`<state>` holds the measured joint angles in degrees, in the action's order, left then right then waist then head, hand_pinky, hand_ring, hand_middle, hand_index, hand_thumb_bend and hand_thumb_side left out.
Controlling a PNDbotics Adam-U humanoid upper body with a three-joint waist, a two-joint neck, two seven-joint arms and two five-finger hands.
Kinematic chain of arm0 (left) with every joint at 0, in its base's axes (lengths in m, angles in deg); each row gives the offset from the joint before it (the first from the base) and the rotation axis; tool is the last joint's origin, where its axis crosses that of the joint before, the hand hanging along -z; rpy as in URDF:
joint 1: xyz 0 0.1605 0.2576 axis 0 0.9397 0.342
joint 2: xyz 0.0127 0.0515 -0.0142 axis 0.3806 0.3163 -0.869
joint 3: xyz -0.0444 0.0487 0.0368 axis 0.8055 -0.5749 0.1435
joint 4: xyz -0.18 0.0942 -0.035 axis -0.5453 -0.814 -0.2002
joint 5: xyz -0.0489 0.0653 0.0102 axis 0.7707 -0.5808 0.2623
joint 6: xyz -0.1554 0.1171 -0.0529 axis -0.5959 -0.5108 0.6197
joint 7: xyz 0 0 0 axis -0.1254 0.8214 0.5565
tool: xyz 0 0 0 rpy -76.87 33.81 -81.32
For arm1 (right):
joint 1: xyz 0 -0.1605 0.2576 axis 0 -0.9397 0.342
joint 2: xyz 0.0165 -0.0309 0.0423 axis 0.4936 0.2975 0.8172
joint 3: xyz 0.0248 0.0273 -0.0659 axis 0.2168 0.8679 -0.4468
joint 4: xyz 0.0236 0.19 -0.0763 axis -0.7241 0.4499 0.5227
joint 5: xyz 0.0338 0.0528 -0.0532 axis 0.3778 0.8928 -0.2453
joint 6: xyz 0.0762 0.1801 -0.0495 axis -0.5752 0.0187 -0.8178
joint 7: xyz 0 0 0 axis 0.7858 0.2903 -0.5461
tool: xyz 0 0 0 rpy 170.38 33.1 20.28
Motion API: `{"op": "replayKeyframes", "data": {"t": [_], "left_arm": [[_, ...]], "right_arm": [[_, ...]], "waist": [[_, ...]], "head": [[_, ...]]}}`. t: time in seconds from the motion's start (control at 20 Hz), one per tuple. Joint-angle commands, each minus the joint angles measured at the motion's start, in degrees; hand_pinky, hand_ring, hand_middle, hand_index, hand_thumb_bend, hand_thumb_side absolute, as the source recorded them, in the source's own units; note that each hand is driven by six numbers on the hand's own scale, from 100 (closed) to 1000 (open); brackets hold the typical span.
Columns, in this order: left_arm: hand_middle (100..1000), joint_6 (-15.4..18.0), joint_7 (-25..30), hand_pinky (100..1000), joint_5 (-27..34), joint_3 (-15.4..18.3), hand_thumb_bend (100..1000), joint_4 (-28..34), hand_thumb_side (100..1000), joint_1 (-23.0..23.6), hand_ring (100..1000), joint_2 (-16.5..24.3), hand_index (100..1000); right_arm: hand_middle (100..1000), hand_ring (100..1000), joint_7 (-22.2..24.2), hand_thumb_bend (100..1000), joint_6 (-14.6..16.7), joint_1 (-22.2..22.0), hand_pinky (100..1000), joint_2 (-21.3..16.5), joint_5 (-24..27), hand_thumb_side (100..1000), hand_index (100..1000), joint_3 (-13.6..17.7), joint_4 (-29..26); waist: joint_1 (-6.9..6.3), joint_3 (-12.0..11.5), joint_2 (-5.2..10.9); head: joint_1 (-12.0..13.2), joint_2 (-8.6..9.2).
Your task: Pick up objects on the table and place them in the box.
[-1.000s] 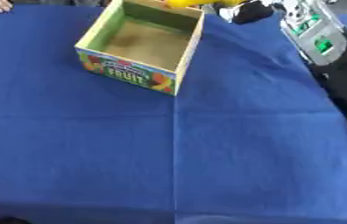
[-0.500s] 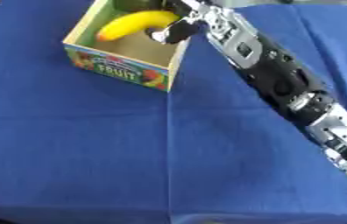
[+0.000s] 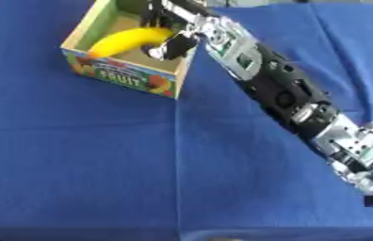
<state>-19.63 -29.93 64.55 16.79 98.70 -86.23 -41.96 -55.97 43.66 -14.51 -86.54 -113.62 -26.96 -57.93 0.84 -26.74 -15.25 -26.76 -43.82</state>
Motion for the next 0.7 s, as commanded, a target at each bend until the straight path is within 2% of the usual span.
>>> {"op": "replayKeyframes", "data": {"t": [0.05, 0.4, 0.45, 0.7], "left_arm": [[542, 0.0, 0.1, 614, 0.2, -0.2, 602, 1.0, 1000, -0.7, 518, 0.2, 584], [542, 0.0, 0.1, 614, 0.1, -0.2, 601, 1.0, 1000, -0.7, 518, 0.2, 584], [542, 0.0, 0.1, 615, 0.1, -0.2, 602, 1.0, 1000, -0.7, 518, 0.2, 584], [542, 0.0, 0.1, 615, 0.1, -0.2, 601, 0.9, 1000, -0.6, 518, 0.3, 584]], "right_arm": [[473, 471, 0.5, 229, 0.5, 1.1, 509, -0.5, -0.6, 100, 560, 0.0, -0.5], [478, 476, 0.7, 233, 0.8, 1.0, 516, -0.4, -0.9, 100, 566, 0.0, -0.6], [682, 693, 0.8, 546, 0.9, 0.9, 724, -0.5, -1.1, 326, 726, -0.2, -0.6], [641, 646, 2.7, 515, 1.7, 0.5, 678, -0.6, -3.3, 322, 723, 0.0, -0.2]], "waist": [[-0.19, 0.1, 0.92], [-0.24, 0.3, 0.99], [-0.24, 0.4, 1.01], [-0.27, 0.8, 1.05]], "head": [[0.0, -0.24], [0.0, -0.16], [0.0, -0.19], [0.1, -0.24]]}}
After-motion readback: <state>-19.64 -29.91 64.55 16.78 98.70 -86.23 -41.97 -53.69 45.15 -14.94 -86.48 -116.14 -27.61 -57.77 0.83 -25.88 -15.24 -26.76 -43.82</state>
